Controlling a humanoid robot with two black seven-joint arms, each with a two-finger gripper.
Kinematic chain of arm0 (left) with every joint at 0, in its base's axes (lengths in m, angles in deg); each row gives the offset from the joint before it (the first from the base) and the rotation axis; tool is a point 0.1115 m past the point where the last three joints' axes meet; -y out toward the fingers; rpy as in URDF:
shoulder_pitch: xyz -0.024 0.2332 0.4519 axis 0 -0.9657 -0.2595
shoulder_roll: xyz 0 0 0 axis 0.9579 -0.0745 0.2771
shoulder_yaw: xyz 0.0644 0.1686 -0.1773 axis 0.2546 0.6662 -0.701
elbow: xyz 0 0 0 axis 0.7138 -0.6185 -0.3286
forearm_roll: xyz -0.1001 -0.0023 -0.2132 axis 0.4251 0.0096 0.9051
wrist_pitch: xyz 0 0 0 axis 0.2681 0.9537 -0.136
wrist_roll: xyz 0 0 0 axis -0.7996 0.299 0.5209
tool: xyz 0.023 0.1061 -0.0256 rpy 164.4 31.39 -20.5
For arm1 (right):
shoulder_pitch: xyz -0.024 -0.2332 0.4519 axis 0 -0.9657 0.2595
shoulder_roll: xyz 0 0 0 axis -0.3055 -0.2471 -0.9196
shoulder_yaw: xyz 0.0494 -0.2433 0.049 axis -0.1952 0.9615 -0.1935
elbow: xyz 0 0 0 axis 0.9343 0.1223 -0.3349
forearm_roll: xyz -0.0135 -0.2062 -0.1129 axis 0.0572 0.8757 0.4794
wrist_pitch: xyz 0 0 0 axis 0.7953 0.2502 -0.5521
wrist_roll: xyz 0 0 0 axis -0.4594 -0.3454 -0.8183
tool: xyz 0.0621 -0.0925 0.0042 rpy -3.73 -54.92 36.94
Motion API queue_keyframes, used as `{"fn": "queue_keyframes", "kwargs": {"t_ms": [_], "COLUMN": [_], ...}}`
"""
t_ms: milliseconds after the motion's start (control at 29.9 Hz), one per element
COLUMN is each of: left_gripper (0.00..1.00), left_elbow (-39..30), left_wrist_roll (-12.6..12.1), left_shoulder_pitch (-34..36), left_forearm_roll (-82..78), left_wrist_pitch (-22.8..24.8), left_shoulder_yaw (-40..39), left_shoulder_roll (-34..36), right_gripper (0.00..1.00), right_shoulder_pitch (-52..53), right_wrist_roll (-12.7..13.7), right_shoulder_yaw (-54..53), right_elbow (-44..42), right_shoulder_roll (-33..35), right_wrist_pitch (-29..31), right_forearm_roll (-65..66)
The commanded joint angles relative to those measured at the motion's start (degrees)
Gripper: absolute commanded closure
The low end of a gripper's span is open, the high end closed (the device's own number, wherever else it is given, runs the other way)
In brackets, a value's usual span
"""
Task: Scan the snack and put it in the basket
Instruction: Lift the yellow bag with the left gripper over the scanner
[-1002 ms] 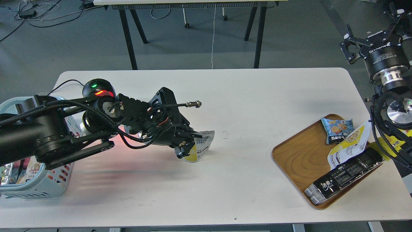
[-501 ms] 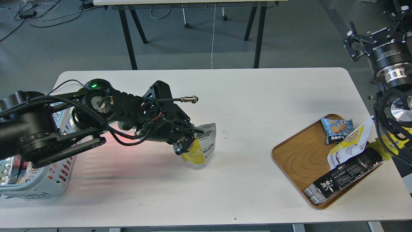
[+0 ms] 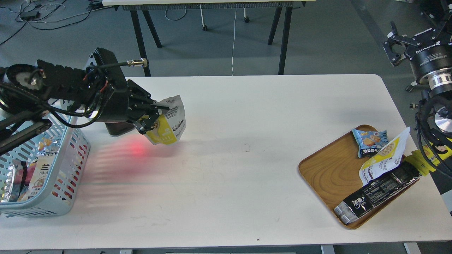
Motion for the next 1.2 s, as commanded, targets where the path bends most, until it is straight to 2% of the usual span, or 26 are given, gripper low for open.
{"fn": "queue_keyframes", "kwargs": {"t_ms": [0, 100, 635, 1169], "left_gripper": [1.0, 1.0, 1.0, 1.0], "left_elbow": [1.9, 1.9, 2.96, 3.49], "left_wrist_roll": [1.34, 2.54, 2.54, 2.54], "left_shoulder_pitch": [0.0, 0.0, -0.44, -0.44], "left_forearm_roll": [0.0, 0.0, 0.0, 0.0], "left_wrist_pitch": [0.0, 0.0, 0.0, 0.0], "left_shoulder_yaw": [0.12, 0.21, 0.74, 0.74], "left_shoulder_roll": [0.7, 1.76, 5.89, 5.8], "right_gripper": [0.01, 0.01, 0.01, 0.01], "right_shoulder_pitch": [0.15, 0.15, 0.15, 0.32], "right_wrist_roll": [0.0, 0.0, 0.0, 0.0], "right_shoulder_yaw": [0.01, 0.1, 0.1, 0.01], "right_elbow": [0.0, 0.0, -0.27, -0.18], "right_shoulder_roll": [0.0, 0.09, 0.09, 0.09], "right_wrist_pitch": [-0.01, -0.01, -0.01, -0.01], "right_forearm_roll": [0.03, 0.03, 0.03, 0.03]}}
